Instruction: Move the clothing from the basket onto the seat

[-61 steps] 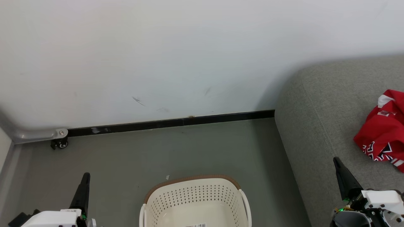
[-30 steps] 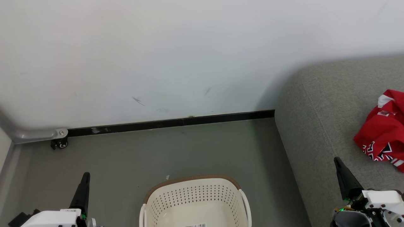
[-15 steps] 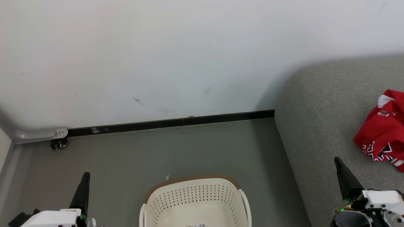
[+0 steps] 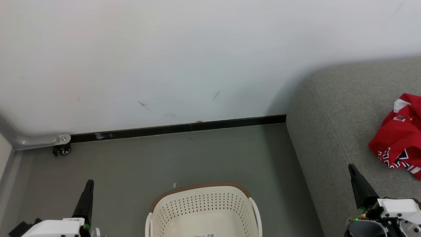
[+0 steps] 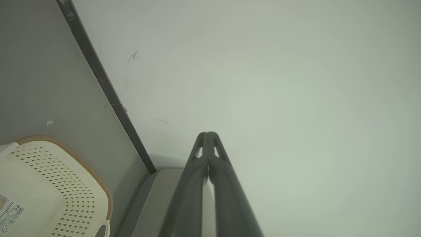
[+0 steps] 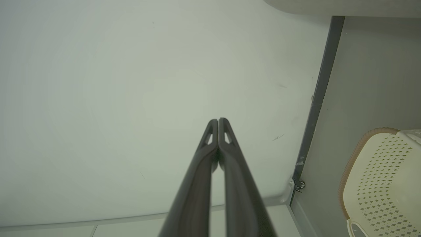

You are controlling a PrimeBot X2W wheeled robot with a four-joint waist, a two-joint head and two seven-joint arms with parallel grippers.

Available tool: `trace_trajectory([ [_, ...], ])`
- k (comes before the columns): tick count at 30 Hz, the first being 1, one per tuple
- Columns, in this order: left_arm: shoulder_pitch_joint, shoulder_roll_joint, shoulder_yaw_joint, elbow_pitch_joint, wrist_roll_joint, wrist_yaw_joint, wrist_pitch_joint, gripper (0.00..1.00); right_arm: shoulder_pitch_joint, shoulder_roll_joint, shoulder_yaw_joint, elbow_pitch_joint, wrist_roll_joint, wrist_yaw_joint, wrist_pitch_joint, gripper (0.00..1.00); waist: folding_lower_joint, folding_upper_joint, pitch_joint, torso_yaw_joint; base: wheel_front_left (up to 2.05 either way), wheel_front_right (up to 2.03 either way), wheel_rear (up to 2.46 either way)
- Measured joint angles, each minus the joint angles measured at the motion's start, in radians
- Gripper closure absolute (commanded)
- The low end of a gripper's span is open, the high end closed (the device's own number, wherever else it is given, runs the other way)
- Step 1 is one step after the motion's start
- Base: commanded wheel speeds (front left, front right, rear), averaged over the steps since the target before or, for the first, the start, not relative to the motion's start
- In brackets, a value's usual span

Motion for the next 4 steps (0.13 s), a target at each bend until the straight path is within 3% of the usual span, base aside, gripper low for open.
trace_trajectory([
  [4, 0.000, 0.000, 0.000, 0.000, 0.000, 0.000, 0.000, 1.00, 0.000, 0.001, -0.001, 0.000, 0.000, 0.000, 0.000, 1.00, 0.0000, 0.0000, 0.000, 0.000, 0.00, 0.00, 0.00],
])
